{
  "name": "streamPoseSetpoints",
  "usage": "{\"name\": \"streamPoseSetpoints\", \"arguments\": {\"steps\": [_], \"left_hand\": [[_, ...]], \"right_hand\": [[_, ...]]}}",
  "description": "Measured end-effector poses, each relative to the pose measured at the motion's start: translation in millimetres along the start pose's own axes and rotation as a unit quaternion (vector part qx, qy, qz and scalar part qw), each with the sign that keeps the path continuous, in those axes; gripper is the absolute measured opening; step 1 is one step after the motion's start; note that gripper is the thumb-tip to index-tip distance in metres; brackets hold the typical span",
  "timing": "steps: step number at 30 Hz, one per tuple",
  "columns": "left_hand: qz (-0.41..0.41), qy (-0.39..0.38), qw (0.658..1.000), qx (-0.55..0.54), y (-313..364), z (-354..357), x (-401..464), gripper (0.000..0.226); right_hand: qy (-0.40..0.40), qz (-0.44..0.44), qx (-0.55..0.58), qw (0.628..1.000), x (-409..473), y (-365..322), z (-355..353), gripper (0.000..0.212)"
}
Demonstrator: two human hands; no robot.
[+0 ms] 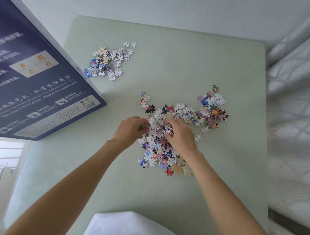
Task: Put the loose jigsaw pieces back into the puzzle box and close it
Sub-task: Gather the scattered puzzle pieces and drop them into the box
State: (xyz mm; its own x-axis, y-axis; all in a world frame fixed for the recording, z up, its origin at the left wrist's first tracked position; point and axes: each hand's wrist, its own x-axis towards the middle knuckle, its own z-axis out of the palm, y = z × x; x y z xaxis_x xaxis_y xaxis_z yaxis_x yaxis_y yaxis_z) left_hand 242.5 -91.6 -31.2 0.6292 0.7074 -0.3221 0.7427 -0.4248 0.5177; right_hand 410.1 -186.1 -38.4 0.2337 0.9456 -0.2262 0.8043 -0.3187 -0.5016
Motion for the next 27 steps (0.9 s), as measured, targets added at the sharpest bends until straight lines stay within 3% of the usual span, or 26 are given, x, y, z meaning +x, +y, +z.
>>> {"name": "streamPoseSetpoints", "arguments": {"steps": [16, 22, 27], "left_hand": [[0.012, 0.023, 0.999, -0.038, 10, -23, -31, 0.016], [0.095, 0.135, 0.982, -0.091, 34, -97, -72, 0.014], [0.126, 0.266, 0.951, -0.097, 41, -180, -121, 0.016]], "right_hand": [[0.024, 0.065, 0.103, 0.992, -34, -10, -30, 0.044], [0.015, 0.037, 0.156, 0.987, -49, -45, -76, 0.049], [0.03, -0.053, 0.201, 0.978, -46, -105, -128, 0.042]]}}
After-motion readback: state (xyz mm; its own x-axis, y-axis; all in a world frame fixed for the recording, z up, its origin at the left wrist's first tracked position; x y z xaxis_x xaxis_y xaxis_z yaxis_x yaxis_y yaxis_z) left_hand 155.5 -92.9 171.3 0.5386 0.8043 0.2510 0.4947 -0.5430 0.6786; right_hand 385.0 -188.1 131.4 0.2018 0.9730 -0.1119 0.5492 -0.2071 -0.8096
